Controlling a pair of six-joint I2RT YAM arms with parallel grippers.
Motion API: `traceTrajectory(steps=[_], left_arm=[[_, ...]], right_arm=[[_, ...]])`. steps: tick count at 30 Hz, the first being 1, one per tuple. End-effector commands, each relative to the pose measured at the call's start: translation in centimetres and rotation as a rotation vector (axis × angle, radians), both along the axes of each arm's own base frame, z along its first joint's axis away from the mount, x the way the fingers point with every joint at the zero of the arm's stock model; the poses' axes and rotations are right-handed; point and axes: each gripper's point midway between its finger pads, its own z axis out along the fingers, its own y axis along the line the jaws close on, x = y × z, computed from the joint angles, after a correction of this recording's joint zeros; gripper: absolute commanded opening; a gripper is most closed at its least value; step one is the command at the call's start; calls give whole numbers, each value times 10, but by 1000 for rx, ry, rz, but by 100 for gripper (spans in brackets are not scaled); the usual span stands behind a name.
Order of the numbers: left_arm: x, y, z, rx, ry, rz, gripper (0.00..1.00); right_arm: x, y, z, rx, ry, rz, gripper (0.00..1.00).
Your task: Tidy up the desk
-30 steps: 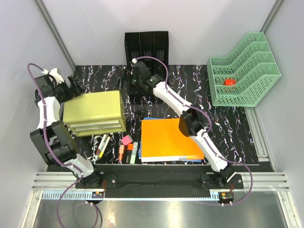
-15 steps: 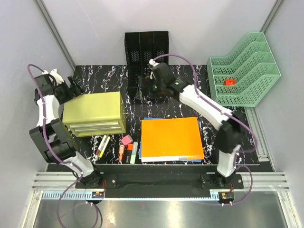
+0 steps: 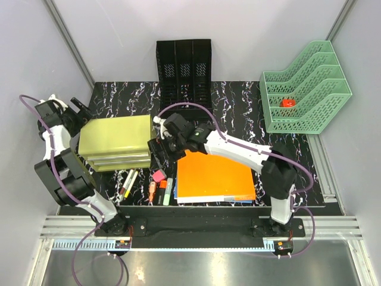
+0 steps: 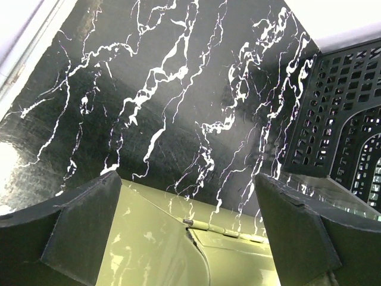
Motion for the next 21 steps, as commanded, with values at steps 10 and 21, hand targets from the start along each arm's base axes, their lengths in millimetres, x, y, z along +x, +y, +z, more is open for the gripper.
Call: traceTrajectory(steps=[10, 21], left_arm=[[-11, -1, 6, 9, -23, -12, 99], [-25, 1, 7, 33, -19, -51, 99]], right_arm=[[90, 41, 5, 29, -156, -95, 95], [160, 48, 11, 41, -196, -140, 92]])
